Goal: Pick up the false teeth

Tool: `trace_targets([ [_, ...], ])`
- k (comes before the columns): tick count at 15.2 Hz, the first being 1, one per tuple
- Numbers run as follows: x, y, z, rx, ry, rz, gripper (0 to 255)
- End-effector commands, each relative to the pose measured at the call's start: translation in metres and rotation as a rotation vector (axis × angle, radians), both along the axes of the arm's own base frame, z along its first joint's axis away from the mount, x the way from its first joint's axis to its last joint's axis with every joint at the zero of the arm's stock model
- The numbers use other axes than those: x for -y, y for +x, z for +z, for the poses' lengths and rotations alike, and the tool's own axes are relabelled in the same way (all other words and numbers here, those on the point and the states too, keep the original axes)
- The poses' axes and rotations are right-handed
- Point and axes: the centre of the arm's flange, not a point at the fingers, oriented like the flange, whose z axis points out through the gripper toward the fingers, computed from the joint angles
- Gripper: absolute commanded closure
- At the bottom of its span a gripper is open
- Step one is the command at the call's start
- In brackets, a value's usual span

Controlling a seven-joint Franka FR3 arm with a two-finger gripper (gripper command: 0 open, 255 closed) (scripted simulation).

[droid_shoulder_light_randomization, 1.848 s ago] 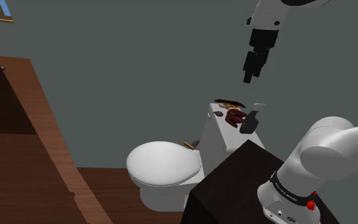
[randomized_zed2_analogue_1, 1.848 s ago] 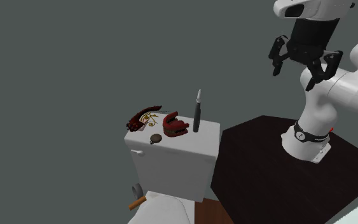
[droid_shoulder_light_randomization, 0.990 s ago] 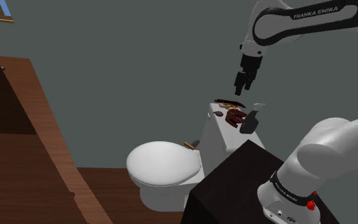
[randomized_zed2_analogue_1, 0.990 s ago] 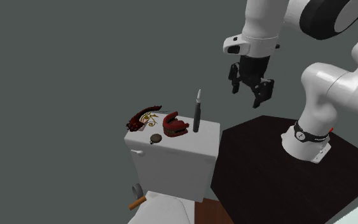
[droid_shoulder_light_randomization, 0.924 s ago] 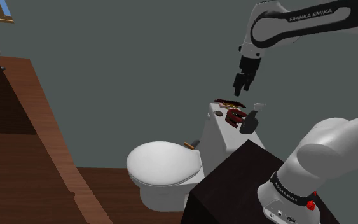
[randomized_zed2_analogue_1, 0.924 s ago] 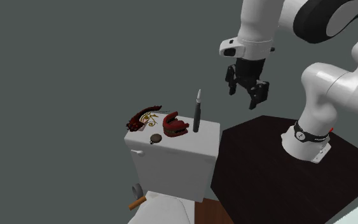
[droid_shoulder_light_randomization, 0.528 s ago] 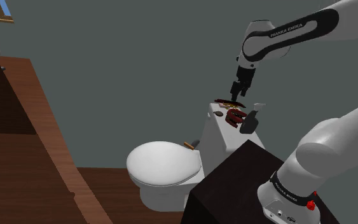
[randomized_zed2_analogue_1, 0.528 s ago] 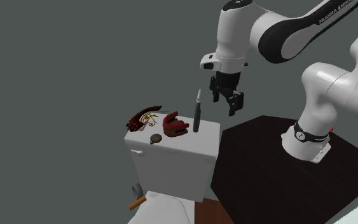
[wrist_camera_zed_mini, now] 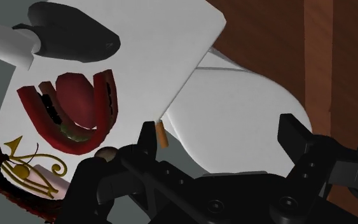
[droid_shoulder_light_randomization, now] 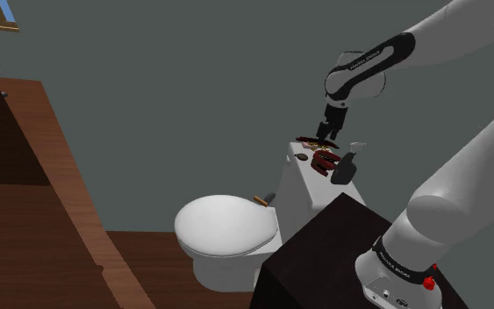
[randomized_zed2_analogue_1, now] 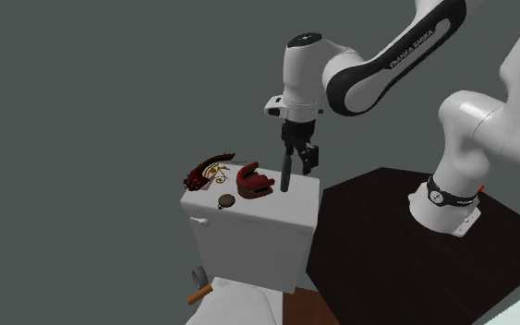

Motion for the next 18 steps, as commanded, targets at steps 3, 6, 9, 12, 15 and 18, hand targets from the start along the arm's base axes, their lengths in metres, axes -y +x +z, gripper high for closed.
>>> trace_targets([
  [3, 0.034, 0.014, -0.038, 0.007, -0.002, -0.021, 0],
  [6, 0.061, 0.024, -0.065, 0.011, -0.003, -0.037, 0],
  [9, 0.088, 0.033, -0.092, 0.015, -0.003, -0.053, 0],
  [12, 0.115, 0.043, -0.119, 0.019, -0.003, -0.069, 0],
  [15, 0.143, 0.051, -0.146, 0.024, -0.004, -0.085, 0],
  [18, 0.158, 0.056, -0.166, 0.026, -0.004, -0.094, 0],
])
